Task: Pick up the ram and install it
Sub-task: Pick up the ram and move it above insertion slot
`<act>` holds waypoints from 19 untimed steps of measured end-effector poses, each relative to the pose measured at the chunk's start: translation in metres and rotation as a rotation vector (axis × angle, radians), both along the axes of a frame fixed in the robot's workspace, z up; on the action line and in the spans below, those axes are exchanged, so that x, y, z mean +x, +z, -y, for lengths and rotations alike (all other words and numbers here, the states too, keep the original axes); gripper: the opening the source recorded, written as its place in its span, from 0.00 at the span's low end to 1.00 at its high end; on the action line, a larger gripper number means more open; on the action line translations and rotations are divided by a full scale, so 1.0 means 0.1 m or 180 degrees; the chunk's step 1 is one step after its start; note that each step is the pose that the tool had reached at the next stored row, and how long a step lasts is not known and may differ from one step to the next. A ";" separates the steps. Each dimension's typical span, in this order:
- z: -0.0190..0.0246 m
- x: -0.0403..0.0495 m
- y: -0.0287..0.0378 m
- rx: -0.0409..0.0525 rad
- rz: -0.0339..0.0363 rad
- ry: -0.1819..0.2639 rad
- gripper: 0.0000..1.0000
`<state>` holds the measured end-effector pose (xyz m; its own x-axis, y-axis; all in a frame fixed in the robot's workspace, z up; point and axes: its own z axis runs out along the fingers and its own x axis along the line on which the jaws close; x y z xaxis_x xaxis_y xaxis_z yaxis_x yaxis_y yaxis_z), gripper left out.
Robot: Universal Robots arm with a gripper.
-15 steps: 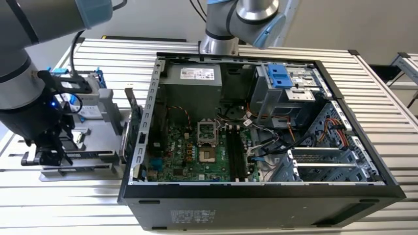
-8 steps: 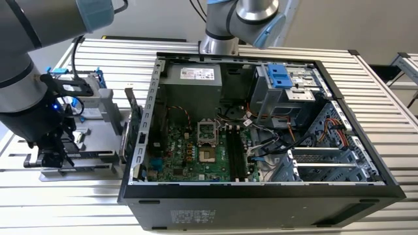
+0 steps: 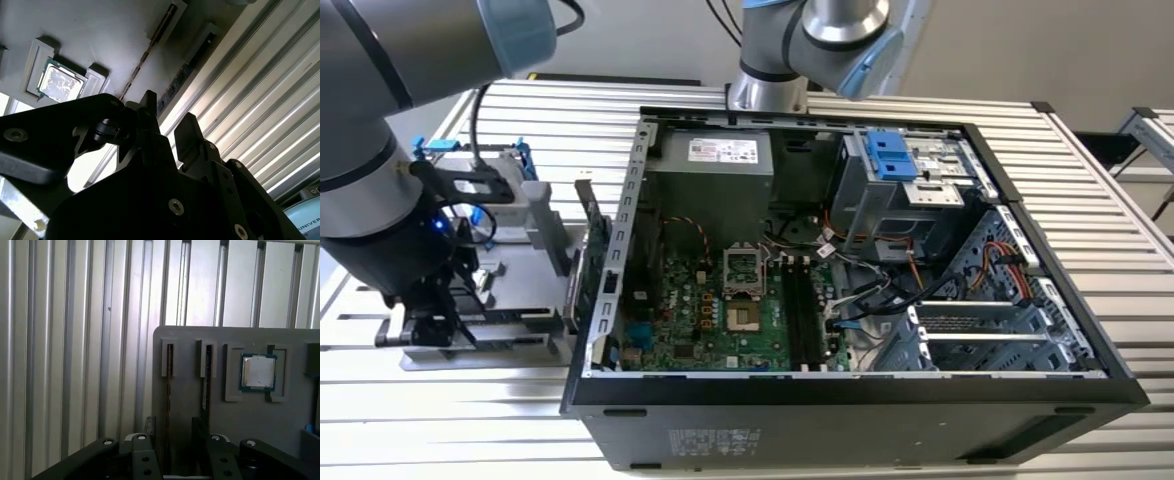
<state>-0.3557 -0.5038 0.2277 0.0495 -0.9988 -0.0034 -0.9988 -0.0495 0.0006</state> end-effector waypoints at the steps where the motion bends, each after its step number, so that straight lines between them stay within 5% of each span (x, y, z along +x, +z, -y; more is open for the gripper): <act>1: 0.001 0.001 -0.008 0.0000 0.0000 0.0000 1.00; 19: 0.019 0.018 -0.162 0.0000 0.0000 0.0000 1.00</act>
<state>-0.3539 -0.5057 0.2116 0.0495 -0.9988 -0.0034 -0.9988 -0.0495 0.0007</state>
